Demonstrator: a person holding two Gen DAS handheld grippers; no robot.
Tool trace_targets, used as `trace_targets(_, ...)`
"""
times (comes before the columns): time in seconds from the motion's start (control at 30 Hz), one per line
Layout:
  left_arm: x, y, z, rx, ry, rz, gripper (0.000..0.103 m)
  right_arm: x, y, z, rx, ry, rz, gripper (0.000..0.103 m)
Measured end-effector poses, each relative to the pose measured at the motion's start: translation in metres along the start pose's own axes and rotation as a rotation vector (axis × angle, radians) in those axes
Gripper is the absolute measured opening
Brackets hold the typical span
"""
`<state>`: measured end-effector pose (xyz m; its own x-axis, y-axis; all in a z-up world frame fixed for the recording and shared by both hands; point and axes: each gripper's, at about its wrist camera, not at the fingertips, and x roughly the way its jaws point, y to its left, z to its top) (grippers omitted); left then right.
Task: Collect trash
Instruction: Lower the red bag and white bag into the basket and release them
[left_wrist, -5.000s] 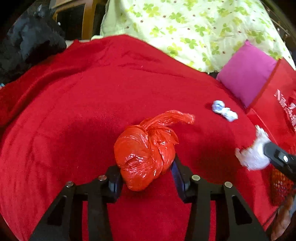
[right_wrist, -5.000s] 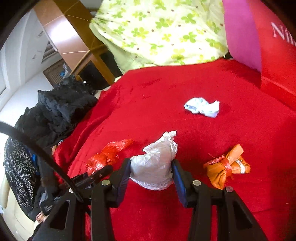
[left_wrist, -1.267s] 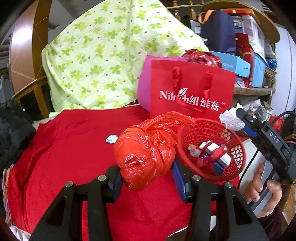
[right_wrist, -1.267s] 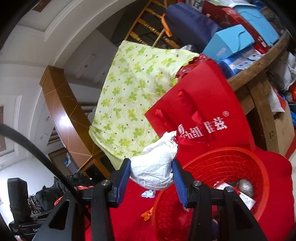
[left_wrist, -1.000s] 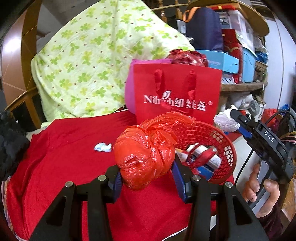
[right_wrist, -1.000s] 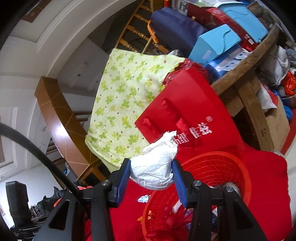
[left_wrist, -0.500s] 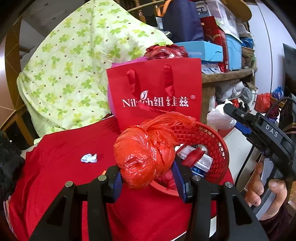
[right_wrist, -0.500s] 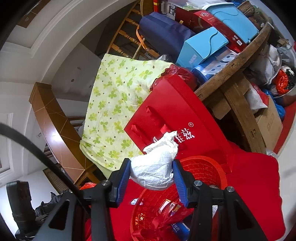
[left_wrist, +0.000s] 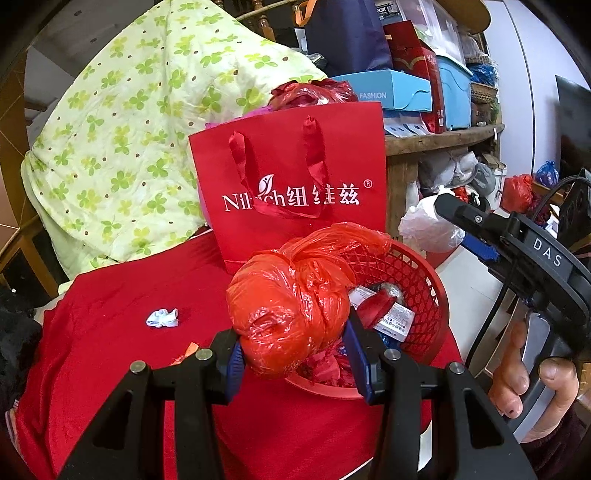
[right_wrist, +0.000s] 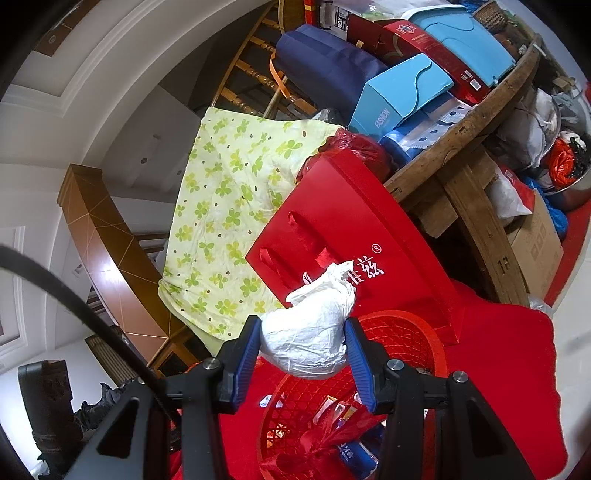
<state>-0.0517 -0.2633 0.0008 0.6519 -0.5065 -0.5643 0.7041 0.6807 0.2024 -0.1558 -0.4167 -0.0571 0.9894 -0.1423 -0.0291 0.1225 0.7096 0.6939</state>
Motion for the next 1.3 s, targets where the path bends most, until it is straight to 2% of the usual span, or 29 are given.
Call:
trace_targets(0.7, 0.025, 0.001, -0.005, -0.026, 0.053, -0.034, 0.050, 0.003, -0.002, -0.005, -0.003, 0.037, -0.041, 0.050)
trace_targets(1.03, 0.037, 0.007, 0.003, -0.059, 0.032, -0.104, 0.052, 0.010, -0.004, -0.008, -0.004, 0.067, -0.065, 0.050)
trace_targets(1.1, 0.042, 0.006, 0.002, -0.060, 0.040, -0.113, 0.056, 0.012, -0.004, -0.008, -0.009, 0.076, -0.073, 0.050)
trace_targets(1.2, 0.048, 0.008, -0.002, -0.067, 0.055, -0.110, 0.060, 0.016, -0.004, -0.009, -0.012, 0.092, -0.084, 0.054)
trace_targets(1.3, 0.049, 0.014, -0.008, -0.090, 0.060, -0.110, 0.063, 0.022, -0.006, -0.011, 0.001, 0.115, -0.089, 0.062)
